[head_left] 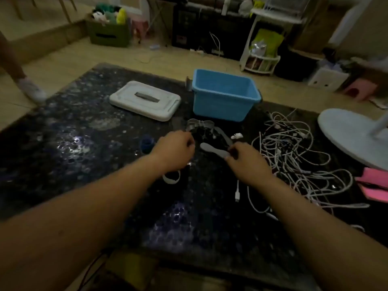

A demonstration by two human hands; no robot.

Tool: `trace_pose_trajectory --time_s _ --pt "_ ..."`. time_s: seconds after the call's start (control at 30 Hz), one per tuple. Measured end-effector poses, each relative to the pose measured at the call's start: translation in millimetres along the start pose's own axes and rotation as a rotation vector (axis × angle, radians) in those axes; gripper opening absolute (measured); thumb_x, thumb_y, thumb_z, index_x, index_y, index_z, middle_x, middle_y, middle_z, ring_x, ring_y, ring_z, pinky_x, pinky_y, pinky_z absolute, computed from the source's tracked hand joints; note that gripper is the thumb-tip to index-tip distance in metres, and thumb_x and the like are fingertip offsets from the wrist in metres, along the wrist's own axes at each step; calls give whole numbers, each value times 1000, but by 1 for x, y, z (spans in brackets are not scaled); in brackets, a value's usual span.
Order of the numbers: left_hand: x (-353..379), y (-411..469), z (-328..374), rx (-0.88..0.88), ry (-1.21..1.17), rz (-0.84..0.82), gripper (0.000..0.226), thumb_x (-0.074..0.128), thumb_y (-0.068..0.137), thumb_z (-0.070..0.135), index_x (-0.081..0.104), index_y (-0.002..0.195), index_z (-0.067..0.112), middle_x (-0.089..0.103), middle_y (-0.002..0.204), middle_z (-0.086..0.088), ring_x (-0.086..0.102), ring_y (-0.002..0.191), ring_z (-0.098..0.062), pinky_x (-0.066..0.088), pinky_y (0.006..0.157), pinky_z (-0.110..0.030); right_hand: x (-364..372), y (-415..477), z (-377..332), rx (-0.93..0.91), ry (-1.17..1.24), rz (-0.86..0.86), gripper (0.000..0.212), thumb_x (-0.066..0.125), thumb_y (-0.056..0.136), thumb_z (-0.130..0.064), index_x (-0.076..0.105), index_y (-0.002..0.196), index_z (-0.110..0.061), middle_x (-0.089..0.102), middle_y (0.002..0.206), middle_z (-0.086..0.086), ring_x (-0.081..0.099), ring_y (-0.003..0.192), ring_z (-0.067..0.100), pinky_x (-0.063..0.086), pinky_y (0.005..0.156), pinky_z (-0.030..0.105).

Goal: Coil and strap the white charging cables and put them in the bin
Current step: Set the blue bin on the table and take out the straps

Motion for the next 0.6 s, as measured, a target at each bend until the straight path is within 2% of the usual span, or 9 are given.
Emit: trace_pose_trajectory --time_s 0.07,0.13,0.17,0.23,0.3,0.37,0.43,0.53,0.6 --pt "11 8 3 9 -13 31 18 55 101 33 69 108 24 67 112 -5 63 104 -29 54 93 -50 -10 20 -1 -23 -22 150 26 67 98 -31 65 118 -15 62 121 9 60 112 29 45 84 34" --pt "26 12 12 51 18 17 26 55 101 34 63 123 22 61 122 -7 60 113 -32 52 95 -52 -20 36 -4 -49 -57 236 37 66 96 -24 61 131 -14 58 131 13 55 122 34 46 96 41" --pt "33 16 15 76 46 -12 38 57 101 35 56 137 23 56 134 -8 56 122 -33 50 99 -53 -21 48 -1 -42 -65 222 48 64 94 -19 55 141 -15 54 140 16 51 128 38 45 103 44" --pt "43 25 17 118 124 -68 64 60 99 36 35 158 29 40 158 -3 47 137 -34 45 107 -57 -18 69 8 5 -97 69 74 64 90 -12 38 158 -21 43 155 18 44 139 42 41 114 50" --pt "57 28 19 157 251 -135 71 60 99 36 27 162 35 33 163 2 42 141 -32 42 110 -55 -8 82 17 33 -200 -121 80 65 88 -16 35 162 -25 45 157 16 46 140 41 43 115 54" --pt "64 26 23 200 359 -141 60 59 99 39 37 156 36 45 150 0 45 135 -31 39 105 -52 -1 87 25 23 -326 -192 66 66 90 -24 49 154 -23 53 147 15 52 133 41 48 110 53" --pt "61 22 26 234 409 -90 44 58 99 44 49 140 33 55 130 -1 49 125 -30 39 97 -48 -1 86 30 7 -380 -183 50 70 93 -32 61 142 -20 58 139 15 56 126 41 51 105 50" --pt "56 16 22 206 365 -96 27 53 101 46 56 122 29 62 117 -1 57 113 -29 40 92 -46 -9 81 38 53 -254 -164 25 71 96 -38 75 112 -18 72 119 11 66 110 34 56 94 43" --pt "51 14 16 96 164 -97 23 48 105 43 60 110 25 67 107 -2 64 101 -29 47 88 -44 -16 83 47 118 -102 -96 23 66 100 -34 75 95 -14 76 101 12 70 99 33 57 89 41"
Point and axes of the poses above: each hand's wrist, its own y-axis towards the middle knuckle, its own x-axis out of the palm, z = x × y, the point moved 6 cm from there along y, towards the middle knuckle
